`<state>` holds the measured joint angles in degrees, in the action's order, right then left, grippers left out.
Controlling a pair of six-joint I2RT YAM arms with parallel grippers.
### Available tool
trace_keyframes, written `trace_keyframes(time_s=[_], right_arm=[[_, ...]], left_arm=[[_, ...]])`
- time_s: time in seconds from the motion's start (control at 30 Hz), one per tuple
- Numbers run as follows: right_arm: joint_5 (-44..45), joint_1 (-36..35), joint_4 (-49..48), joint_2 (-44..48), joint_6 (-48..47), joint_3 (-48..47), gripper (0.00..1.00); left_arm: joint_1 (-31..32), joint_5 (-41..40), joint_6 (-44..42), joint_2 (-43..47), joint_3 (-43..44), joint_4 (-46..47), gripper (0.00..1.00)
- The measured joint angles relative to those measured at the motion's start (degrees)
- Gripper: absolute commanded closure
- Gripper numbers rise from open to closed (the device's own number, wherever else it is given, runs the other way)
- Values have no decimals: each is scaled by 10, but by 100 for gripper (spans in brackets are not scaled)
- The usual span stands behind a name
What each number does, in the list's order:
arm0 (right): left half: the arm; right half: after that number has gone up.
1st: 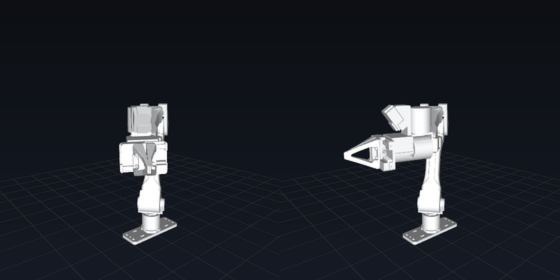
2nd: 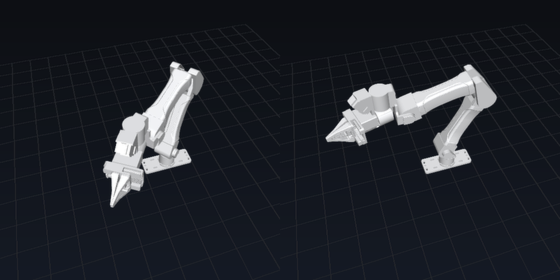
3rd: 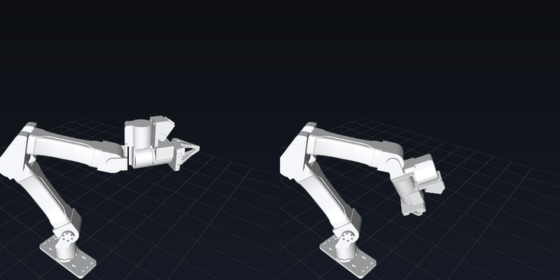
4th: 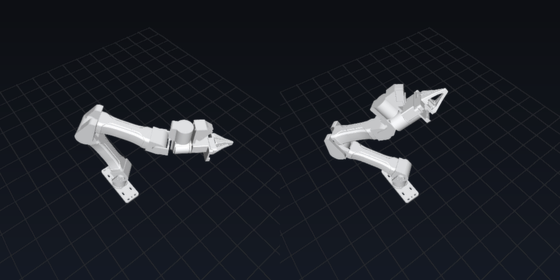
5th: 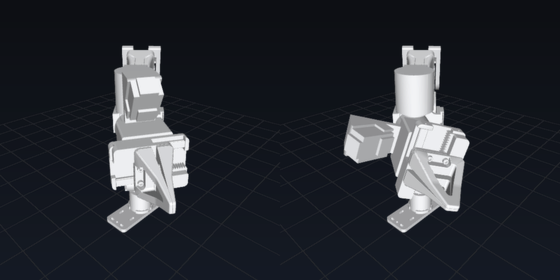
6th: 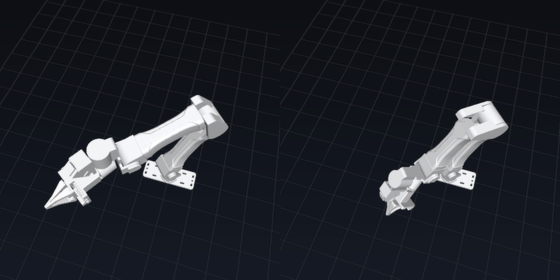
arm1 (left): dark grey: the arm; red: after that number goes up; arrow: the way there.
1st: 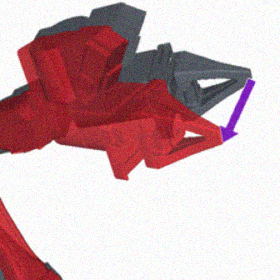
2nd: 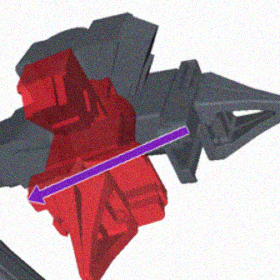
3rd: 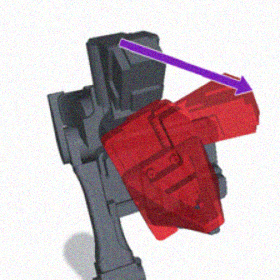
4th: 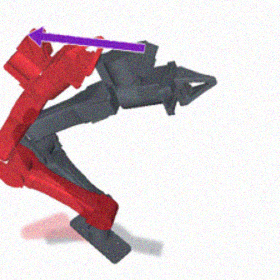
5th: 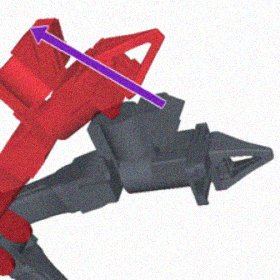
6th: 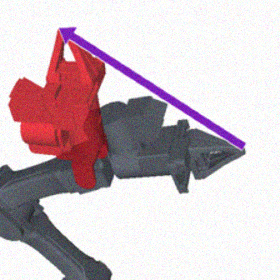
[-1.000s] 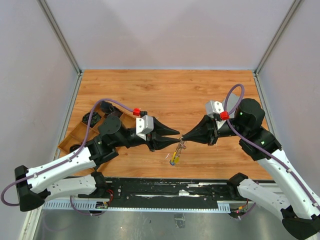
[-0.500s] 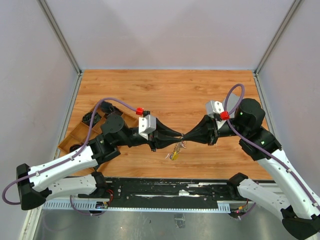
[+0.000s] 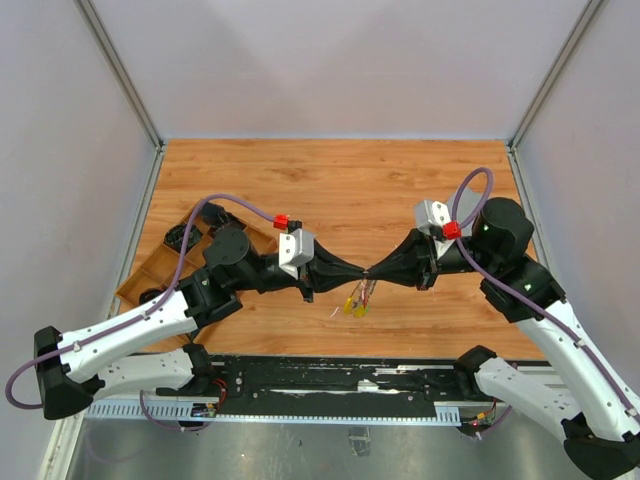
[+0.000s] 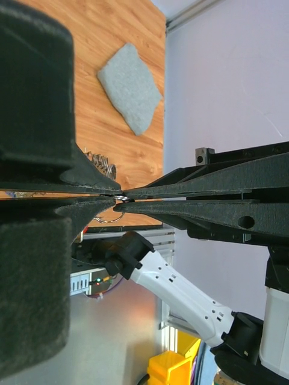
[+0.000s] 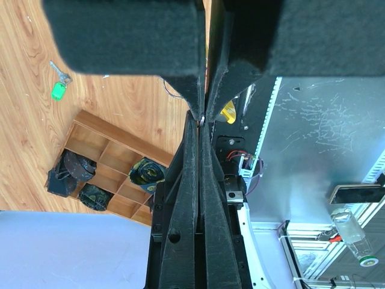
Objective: Put the keys on the keyring
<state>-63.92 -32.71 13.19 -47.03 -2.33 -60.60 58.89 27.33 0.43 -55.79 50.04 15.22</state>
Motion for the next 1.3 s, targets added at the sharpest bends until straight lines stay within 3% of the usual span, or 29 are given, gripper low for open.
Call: trace_keyframes(time_s=[0.1, 0.27, 0.5, 0.7, 1.3], right_arm=[[10, 0, 3, 4, 3, 0, 75], [49, 0, 4, 31, 10, 0, 63], [149, 0, 22, 92, 28, 1, 64], [194, 0, 54, 76, 81, 7, 56], [225, 0, 61, 35, 287, 21, 62]], left_arm=[[0, -8, 1, 0, 0, 0, 99], [0, -30, 9, 0, 0, -18, 99], [0, -63, 14, 1, -1, -23, 100], [0, -89, 16, 1, -2, -25, 100], [0, -135, 22, 2, -2, -35, 99]])
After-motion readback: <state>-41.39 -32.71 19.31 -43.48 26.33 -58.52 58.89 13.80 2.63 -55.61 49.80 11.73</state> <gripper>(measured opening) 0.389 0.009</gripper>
